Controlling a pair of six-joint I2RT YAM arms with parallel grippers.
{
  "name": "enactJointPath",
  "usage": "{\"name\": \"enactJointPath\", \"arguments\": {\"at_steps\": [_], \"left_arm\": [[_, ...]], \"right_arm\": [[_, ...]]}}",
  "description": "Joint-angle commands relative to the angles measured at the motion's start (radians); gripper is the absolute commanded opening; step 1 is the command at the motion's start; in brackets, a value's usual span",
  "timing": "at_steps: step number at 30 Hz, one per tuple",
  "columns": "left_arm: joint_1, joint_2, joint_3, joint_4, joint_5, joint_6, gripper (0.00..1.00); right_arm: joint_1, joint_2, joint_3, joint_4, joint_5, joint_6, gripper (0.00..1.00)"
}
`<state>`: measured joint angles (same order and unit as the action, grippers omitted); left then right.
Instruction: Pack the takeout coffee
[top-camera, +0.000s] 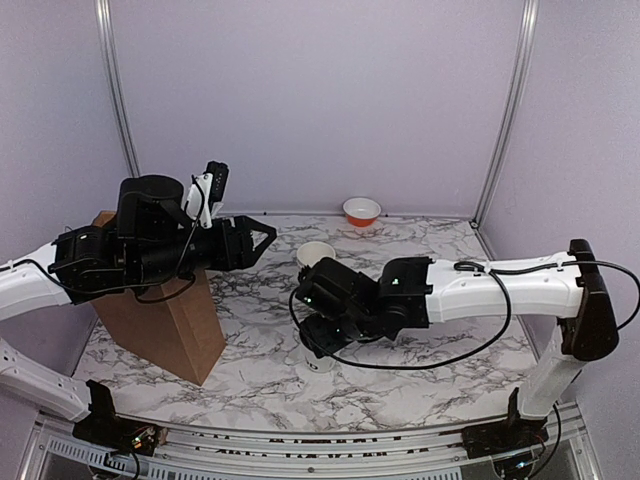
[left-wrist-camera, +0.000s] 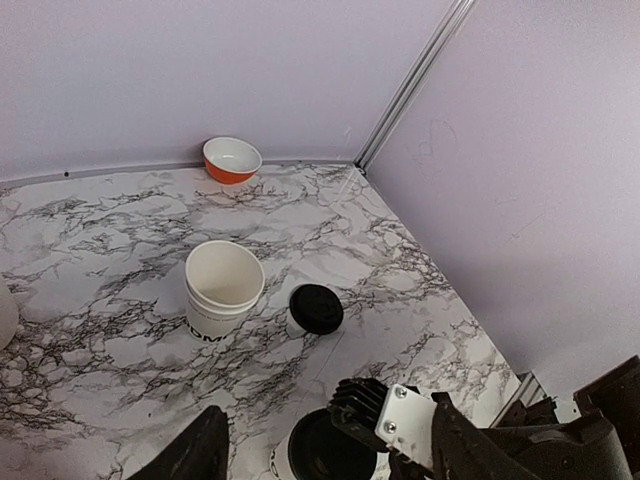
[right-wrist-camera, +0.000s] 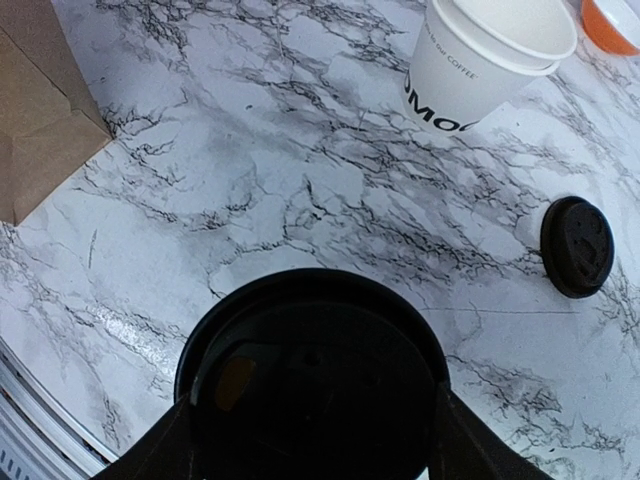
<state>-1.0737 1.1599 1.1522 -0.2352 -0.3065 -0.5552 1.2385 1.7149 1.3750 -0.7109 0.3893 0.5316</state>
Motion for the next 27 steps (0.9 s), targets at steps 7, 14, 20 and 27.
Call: {"name": "enactJointPath", "arguments": {"at_steps": [7,14,20,27], "left_arm": [[-0.002,-0.015,0.028,0.043,-0.005,-0.007,0.71],[-0.001,-0.010,0.043,0.050,0.004,0.006,0.71],[-0.002,-0.005,0.055,0.051,0.012,0.015,0.71],[-0.001,-0.013,0.053,0.051,0.012,0.024,0.71]], "right_arm": [[-0.079,-0.160,-0.101,0.018,0.007,0.037,0.62],[-0.206,-0.299,-0.222,-0.001,0.010,0.038,0.62],[-0.397,-0.409,-0.317,-0.015,0.003,0.002,0.62],[-0.678,-0.484,-0.387,0.006,-0.013,-0.078,0.62]]}}
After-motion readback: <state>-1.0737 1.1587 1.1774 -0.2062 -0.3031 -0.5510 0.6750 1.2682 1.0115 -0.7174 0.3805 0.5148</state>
